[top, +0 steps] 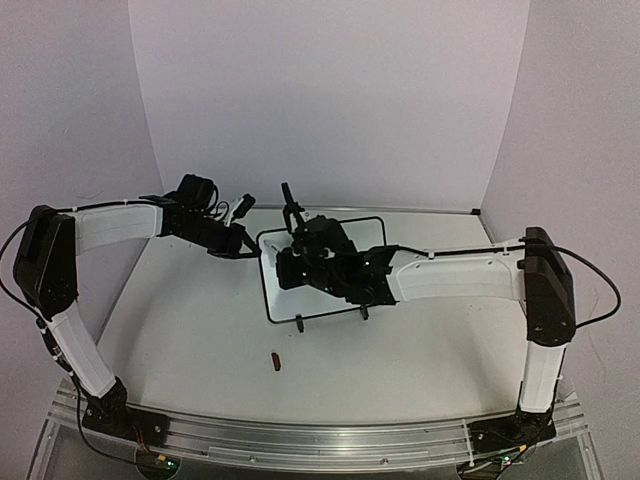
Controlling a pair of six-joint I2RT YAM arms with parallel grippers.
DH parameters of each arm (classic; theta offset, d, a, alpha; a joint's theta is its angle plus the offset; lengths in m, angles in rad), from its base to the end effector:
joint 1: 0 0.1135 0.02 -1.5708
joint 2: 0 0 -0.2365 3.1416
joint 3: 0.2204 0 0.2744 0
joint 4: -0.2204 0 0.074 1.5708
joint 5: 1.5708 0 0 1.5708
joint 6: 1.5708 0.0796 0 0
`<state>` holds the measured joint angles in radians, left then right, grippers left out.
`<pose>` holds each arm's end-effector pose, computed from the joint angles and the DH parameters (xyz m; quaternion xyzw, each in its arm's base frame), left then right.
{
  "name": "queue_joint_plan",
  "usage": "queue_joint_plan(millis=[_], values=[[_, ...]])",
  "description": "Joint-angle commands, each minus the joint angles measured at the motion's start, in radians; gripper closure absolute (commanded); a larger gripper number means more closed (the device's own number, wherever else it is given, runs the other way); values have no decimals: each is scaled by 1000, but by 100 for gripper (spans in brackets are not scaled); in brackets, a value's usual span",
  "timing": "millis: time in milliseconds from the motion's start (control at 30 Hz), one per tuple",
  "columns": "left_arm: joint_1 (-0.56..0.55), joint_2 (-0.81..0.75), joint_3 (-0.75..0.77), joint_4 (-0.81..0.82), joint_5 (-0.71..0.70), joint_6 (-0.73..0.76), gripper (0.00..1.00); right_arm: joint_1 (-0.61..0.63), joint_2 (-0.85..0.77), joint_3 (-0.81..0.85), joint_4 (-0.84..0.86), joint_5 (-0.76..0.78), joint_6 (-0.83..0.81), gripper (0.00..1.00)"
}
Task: Write a sentence on the whiteboard
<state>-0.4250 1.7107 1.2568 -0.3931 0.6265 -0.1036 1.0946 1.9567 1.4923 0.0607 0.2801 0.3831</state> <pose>0.3558 -0.2122 0.1804 0.2501 0.8608 -0.3662 0.2498 0.2550 0.4465 0.2072 -0.2157 0.8014 0.2813 0.4818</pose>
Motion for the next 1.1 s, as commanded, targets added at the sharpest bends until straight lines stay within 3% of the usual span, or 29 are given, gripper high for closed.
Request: queue_joint_plan(millis=[0,1067], values=[[-18,4,35,-33,-19,27,100,5,31,49,11,28,-17,100],[-22,-2,36,-41,-36,28,100,5,-34,-14,-18,139,-4,100]])
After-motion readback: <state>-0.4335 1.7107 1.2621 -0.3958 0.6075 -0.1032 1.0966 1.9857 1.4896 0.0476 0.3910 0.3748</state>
